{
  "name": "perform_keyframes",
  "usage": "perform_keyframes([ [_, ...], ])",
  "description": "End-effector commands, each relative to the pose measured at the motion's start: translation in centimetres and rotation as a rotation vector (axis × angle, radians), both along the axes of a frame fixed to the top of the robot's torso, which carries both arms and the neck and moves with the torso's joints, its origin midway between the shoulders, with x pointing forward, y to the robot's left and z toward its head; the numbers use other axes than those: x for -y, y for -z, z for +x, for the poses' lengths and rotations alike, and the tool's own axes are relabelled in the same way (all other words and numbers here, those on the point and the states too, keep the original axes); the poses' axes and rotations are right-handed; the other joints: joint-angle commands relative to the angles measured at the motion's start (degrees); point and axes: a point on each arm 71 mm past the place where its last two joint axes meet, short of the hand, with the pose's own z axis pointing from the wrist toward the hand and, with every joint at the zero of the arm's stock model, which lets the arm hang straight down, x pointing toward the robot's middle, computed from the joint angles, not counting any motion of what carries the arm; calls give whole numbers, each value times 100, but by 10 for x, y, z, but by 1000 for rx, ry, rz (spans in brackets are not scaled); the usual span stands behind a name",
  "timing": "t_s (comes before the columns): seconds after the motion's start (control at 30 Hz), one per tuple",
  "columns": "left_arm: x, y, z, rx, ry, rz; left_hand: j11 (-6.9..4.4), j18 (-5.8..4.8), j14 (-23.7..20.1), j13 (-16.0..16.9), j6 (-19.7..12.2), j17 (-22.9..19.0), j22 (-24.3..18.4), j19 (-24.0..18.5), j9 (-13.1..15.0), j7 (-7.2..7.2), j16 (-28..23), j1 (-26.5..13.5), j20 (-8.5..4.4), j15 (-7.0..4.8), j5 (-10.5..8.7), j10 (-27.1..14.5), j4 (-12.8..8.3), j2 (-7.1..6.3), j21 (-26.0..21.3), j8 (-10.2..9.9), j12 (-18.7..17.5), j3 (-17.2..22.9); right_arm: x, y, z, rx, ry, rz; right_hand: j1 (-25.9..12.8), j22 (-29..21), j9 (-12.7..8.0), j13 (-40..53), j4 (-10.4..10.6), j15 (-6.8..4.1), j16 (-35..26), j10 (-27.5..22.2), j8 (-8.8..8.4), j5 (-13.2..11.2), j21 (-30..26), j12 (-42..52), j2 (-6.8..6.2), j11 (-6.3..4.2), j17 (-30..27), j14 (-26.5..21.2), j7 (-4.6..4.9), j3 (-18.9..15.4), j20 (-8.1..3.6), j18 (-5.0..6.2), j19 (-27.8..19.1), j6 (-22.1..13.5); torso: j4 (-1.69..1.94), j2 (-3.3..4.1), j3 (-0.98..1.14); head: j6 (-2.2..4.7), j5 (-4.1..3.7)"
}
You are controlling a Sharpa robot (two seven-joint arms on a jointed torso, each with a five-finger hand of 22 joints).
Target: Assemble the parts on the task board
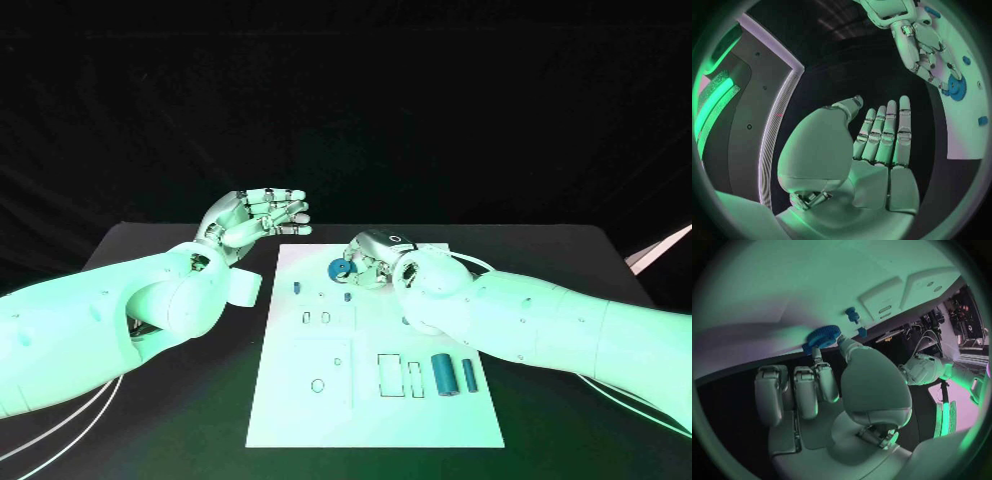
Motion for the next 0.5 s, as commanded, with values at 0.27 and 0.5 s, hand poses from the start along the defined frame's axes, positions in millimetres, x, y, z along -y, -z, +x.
perform_keyframes([
  [0.27,1,-1,0,2,5,-2,44,7,-46,89,-53,101,101,46,98,260,-76,-69,-27,15,-18,-53,-76,-90,87,34,-39,83,3,5,0,-27,15,-14,-148,1361,50,931,117,31,78,75,28,70,103,74,38,20,1573,587,10,14,21,-177,458,72,4,-1,-1,-4,7],
  [0.5,0,-1,0,2,2,-2,45,8,-47,89,-55,103,102,46,98,261,-77,-69,-27,15,-18,-56,-79,-91,90,32,-40,84,10,1,-2,12,23,13,-120,1371,55,943,77,31,78,86,34,74,114,89,34,20,1573,587,11,32,21,-180,465,93,0,-3,3,0,23],
])
